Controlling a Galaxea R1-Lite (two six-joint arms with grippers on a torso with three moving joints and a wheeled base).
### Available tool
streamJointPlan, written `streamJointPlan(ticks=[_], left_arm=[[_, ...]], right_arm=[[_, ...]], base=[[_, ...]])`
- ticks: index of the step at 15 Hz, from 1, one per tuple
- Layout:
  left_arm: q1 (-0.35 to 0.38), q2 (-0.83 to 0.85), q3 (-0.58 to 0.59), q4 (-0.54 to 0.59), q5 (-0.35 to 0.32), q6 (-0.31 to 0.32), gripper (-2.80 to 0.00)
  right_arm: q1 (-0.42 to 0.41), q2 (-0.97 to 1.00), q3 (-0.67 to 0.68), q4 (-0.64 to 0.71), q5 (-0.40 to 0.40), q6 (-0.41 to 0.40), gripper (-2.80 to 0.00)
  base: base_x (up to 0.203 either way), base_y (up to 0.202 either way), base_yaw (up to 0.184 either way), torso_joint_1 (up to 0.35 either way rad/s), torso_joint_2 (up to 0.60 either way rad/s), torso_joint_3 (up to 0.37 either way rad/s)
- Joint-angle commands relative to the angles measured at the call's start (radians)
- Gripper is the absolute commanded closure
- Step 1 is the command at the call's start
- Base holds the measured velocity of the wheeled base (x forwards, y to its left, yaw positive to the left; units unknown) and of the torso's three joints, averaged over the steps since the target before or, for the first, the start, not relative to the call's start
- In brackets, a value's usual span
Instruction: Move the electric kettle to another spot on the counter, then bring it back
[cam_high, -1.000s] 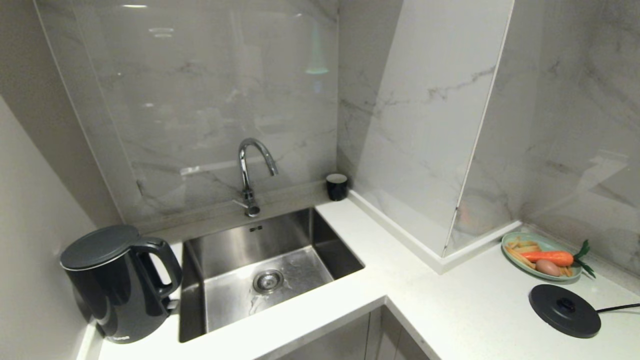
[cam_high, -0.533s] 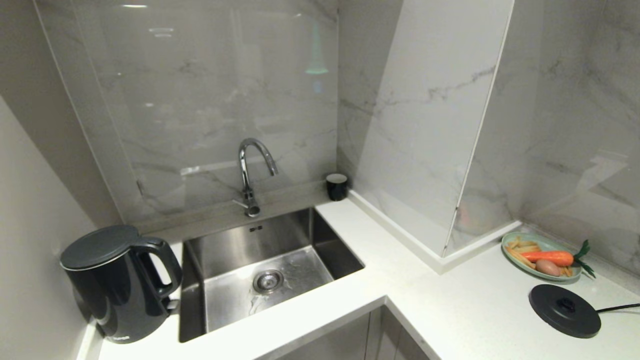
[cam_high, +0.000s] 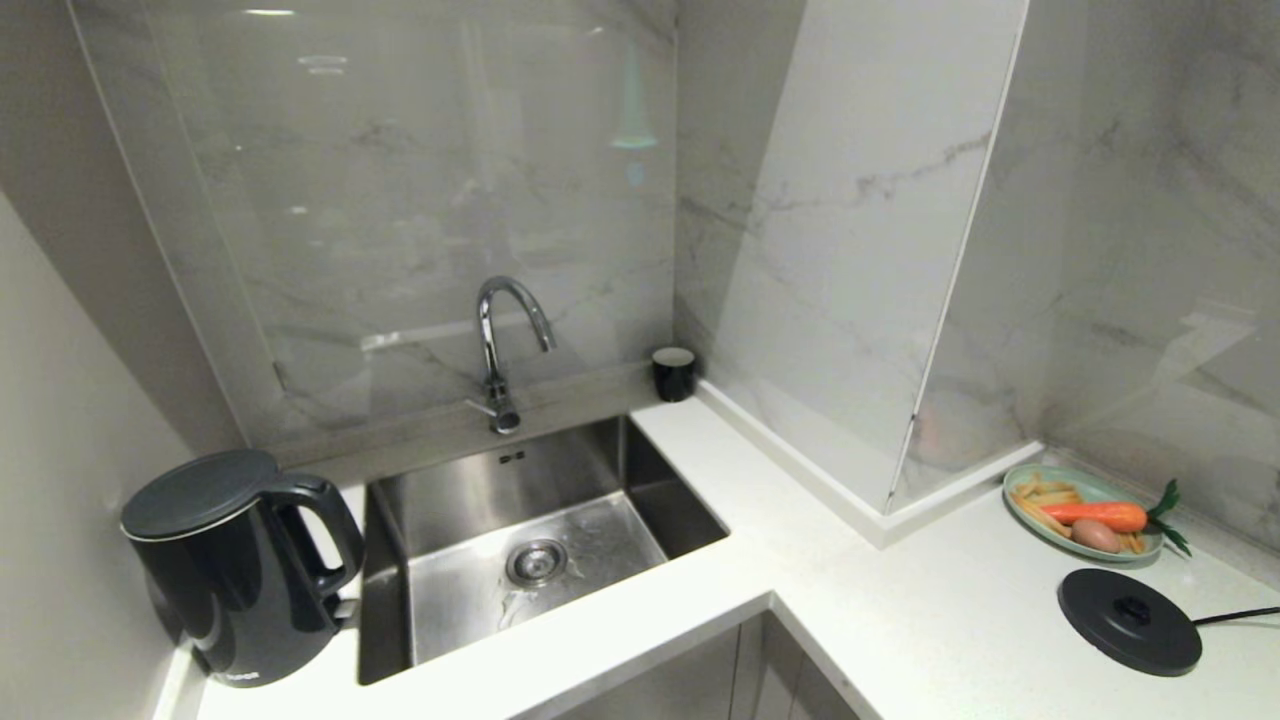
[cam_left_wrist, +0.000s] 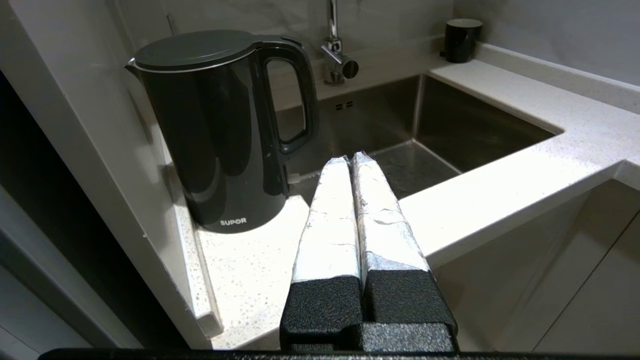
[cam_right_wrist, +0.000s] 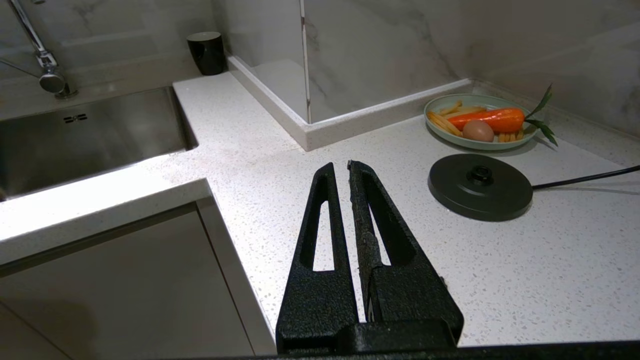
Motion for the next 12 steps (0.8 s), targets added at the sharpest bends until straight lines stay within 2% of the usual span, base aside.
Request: streamJointPlan(ticks=[1, 12], left_arm=[[0.0, 0.0, 0.003, -0.001, 0.0, 0.0, 0.0], [0.0, 0.0, 0.003, -0.001, 0.0, 0.0, 0.0]], right_arm=[[0.0, 0.0, 0.0, -0.001, 0.0, 0.0, 0.0], [0.0, 0.0, 0.0, -0.001, 0.0, 0.001, 0.0]], base=[[0.0, 0.0, 0.0, 0.0, 0.0, 0.0], [0.0, 0.0, 0.0, 0.0, 0.0, 0.0]])
